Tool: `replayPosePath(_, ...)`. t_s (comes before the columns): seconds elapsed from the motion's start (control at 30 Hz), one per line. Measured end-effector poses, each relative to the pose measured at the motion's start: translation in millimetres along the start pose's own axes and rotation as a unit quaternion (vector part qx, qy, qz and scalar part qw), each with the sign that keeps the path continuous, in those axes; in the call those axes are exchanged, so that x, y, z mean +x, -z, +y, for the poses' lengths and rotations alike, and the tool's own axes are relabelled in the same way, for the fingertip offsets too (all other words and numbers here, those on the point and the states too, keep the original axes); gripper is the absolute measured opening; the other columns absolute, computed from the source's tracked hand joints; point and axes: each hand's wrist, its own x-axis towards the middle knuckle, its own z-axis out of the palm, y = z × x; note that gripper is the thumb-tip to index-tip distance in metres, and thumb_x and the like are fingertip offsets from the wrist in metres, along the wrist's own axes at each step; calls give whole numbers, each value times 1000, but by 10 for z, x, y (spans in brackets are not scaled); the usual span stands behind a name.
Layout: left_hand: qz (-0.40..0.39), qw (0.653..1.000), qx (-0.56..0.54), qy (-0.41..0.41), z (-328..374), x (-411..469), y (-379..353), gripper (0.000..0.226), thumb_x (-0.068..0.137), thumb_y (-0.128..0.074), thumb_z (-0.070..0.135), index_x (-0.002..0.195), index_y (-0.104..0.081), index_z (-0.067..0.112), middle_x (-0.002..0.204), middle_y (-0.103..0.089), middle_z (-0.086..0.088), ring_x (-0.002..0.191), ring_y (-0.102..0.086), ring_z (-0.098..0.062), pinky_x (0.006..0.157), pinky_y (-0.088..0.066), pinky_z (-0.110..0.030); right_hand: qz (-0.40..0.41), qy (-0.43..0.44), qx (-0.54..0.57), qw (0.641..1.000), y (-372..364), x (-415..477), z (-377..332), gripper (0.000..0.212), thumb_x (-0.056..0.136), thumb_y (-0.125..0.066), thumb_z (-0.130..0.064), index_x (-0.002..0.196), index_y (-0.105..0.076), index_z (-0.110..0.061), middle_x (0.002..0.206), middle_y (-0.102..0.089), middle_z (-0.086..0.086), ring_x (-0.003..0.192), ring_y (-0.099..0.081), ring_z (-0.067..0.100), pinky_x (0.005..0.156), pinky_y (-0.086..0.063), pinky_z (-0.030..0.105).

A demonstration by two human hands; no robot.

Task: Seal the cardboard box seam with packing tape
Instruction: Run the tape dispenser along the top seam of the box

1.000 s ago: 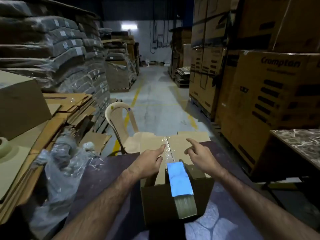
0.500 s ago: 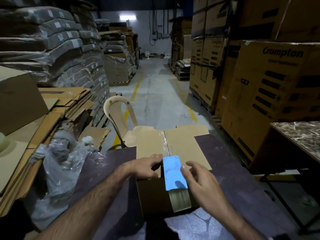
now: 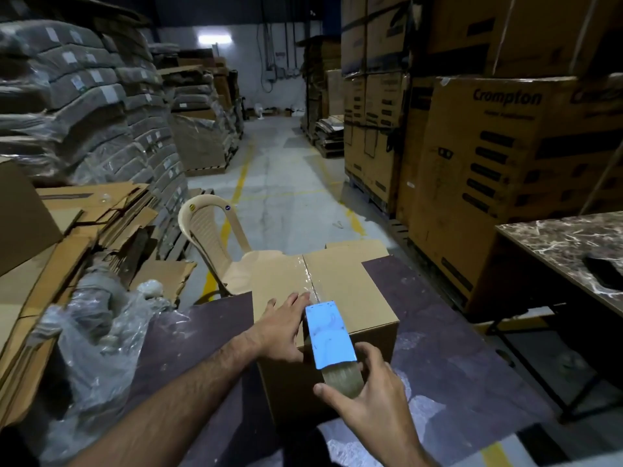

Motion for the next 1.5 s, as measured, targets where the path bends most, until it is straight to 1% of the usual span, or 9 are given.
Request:
replayPosePath(0.13,29,999,-11,-29,-59,25,-52,105,71,-70,50,150,-11,15,158,-18,-4,146,-12,-18,116,-6,-52,29,-4,8,1000,-112,-19,-47,89,50,-74,-70,124,-41,-34,106,-57,-15,100,-52,5,84,-49,25)
replayPosePath(0.27,39,999,-17,-30,-100,26,-94,103,71,-68,53,150,-15,15,159,-18,-3,146,-12,-18,117,-6,-52,52,-5,-15,998,-189,-4,-101,79,58,-80,-59,120,-42,-29,101,-63,-12,92,-58,6,62,-43,10)
replayPosePath(0.43,51,998,3,-37,-111,19,-96,104,68,-65,56,150,-15,14,161,-14,-4,147,-12,-16,117,-10,-51,97,-5,-33,995,-282,38,-116,61,63,-79,-46,114,-50,-25,91,-67,-7,84,-62,13,64,-49,21)
replayPosePath(0.6,67,996,35,-49,-114,33,-98,101,62,-53,66,147,-23,20,154,-27,0,140,-24,-19,110,-19,-47,97,-24,-46,994,-302,58,-69,40,62,-77,-38,92,-57,-22,74,-63,-8,68,-58,7,50,-42,12)
replayPosePath(0.73,77,994,49,-58,-110,43,-116,93,65,-56,64,143,-26,24,150,-29,3,138,-27,-21,105,-23,-46,91,-25,-37,995,-307,41,-46,38,63,-77,-36,90,-55,-22,73,-62,-8,66,-58,5,49,-43,14)
replayPosePath(0.9,59,996,36,-47,-93,28,-99,90,72,-60,61,146,-24,25,155,-23,3,143,-19,-21,112,-17,-49,78,-27,-37,996,-281,10,-60,36,65,-77,-33,90,-54,-22,72,-59,-10,67,-56,2,52,-45,13)
replayPosePath(1.1,32,998,35,-43,-91,26,-71,96,71,-51,68,148,-17,24,159,-15,5,146,-14,-21,114,-14,-53,90,-20,-29,995,-257,-26,-56,33,62,-76,-29,87,-56,-21,69,-59,-10,65,-55,2,52,-44,11)
replayPosePath(1.3,-27,997,73,-24,-117,52,-33,101,77,-55,63,154,-3,21,162,0,5,148,-5,-19,115,-8,-55,105,-57,-32,992,-250,-295,52,35,59,-76,-34,84,-53,-24,68,-60,-6,66,-55,13,54,-43,19)
replayPosePath(1.5,-28,994,99,-21,-80,30,-50,103,78,-54,64,154,2,22,162,4,4,148,-2,-18,115,-8,-56,94,-64,-39,993,-269,-509,148,41,60,-78,-37,89,-51,-29,71,-58,-4,70,-50,17,61,-39,22)
